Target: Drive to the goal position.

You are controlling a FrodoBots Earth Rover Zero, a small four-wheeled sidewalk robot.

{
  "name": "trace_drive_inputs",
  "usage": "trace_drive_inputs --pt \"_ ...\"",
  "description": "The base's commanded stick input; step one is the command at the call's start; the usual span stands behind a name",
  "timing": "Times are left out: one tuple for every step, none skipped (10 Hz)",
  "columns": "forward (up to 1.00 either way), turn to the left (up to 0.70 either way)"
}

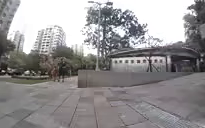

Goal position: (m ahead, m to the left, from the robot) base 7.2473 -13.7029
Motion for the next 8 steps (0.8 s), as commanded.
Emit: trace_drive_inputs --pt "0.70 -0.14" --pt "0.70 -0.14" --pt "0.70 -0.14" --pt "0.70 -0.14" --pt "0.70 -0.14" --pt "0.70 -0.14" --pt "0.70 -0.14" --pt "0.53 -0.28"
